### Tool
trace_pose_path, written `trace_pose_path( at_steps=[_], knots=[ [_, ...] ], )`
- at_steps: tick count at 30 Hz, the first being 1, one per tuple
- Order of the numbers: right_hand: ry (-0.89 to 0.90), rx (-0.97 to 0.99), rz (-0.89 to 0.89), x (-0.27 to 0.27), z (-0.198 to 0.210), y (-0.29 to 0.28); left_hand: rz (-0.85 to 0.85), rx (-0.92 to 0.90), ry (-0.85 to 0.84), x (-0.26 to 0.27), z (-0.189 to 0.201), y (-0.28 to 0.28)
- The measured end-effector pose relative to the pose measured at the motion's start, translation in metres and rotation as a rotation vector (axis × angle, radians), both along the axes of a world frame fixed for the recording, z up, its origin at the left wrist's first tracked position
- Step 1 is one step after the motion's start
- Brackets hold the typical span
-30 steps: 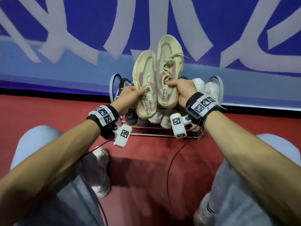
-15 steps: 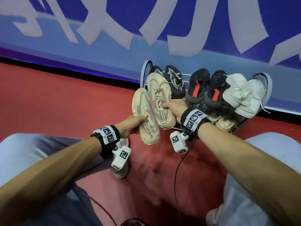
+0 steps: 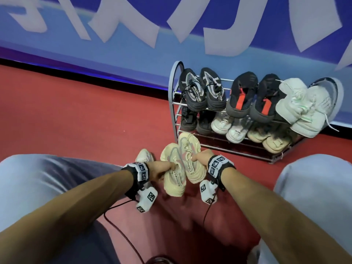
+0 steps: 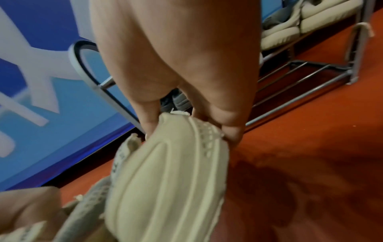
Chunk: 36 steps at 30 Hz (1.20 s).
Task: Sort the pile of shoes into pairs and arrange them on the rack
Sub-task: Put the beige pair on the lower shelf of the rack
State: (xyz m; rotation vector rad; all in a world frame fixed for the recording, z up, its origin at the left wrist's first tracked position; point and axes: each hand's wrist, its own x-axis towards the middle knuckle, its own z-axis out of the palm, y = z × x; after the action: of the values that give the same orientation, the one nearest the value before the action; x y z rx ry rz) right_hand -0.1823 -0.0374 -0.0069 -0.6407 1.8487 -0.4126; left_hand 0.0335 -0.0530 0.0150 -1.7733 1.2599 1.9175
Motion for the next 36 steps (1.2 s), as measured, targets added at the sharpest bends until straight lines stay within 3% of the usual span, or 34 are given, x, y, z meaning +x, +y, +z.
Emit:
trace_pose_path(
  at_steps=[2, 4, 10, 15, 21, 23, 25, 26, 32, 36],
  knots=[
    [0.0, 0.032, -0.006, -0.02, -0.059, -0.013, 0.038, 0.021, 0.007, -0.005, -0.012, -0.014],
    [0.003, 0.067, -0.043, -0.032, -0.084, -0.019, 0.071, 0.008, -0.014, -0.012, -0.018, -0.026],
    [-0.084, 0.015, -0.291, -0.032, -0.071, -0.018, 0.091, -0.216, -0.005, -0.04, -0.026, -0.052],
    [-0.137, -0.063, -0.385, -0.041, -0.094, -0.04, 0.2, -0.308, 0.047, -0.061, -0.055, -0.078],
    [-0.191, -0.143, -0.467, -0.11, -0.252, -0.096, 0.28, -0.383, 0.006, -0.091, -0.104, -0.11],
    [-0.16, -0.135, -0.507, -0.103, -0.215, -0.096, 0.342, -0.41, 0.046, -0.103, -0.119, -0.116],
    [-0.14, -0.147, -0.566, -0.082, -0.148, -0.087, 0.405, -0.436, 0.081, -0.112, -0.132, -0.12],
    [-0.122, -0.164, -0.614, -0.079, -0.138, -0.084, 0.445, -0.433, 0.106, -0.115, -0.142, -0.124],
    [-0.156, -0.252, -0.79, -0.069, -0.151, -0.07, 0.621, -0.224, 0.266, -0.126, -0.161, -0.13],
    [-0.294, -0.139, -0.729, -0.071, -0.164, -0.064, 0.369, -0.263, 0.158, -0.131, -0.167, -0.123]
  ],
)
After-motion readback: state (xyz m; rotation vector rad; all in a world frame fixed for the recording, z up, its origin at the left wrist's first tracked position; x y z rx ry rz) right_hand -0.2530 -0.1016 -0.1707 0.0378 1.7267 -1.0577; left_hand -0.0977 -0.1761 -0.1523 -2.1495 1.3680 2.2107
